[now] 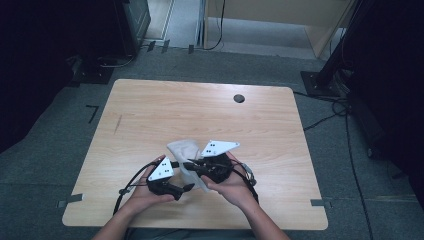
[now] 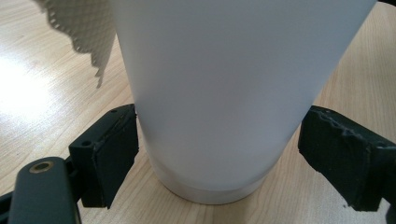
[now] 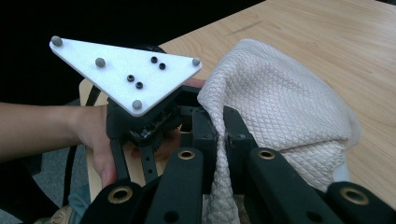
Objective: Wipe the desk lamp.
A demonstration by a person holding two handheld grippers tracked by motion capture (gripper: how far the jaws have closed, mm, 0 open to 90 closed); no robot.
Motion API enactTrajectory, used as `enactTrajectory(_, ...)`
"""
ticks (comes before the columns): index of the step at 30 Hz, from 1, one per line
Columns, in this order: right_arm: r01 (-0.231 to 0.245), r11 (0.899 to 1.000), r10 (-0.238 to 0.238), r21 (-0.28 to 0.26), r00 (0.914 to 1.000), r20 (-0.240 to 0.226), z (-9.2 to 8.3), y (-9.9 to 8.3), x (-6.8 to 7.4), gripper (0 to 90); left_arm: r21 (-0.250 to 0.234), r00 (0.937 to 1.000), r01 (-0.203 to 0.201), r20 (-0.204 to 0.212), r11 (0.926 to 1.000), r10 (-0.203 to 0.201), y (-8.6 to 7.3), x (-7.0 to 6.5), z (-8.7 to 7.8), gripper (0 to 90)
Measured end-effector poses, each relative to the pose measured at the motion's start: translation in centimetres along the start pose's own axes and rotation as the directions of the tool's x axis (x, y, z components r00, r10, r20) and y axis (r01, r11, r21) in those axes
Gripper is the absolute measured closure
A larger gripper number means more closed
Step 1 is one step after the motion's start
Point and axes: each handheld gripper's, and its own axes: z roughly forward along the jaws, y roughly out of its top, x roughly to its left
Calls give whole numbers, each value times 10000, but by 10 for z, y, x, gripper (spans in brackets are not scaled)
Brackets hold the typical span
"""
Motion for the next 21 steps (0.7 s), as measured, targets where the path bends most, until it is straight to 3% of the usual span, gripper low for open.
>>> enactTrajectory(7, -43, 10000, 43, 31, 10000, 20, 4, 2, 0, 865, -34, 10000, 11, -23, 10000, -11, 0, 0, 0, 132)
enactTrajectory(21, -452, 9989, 457, -102, 9970, 625, -4, 1, -17, 865, -50, 10000, 39, -15, 10000, -39, 0, 0, -1, 141)
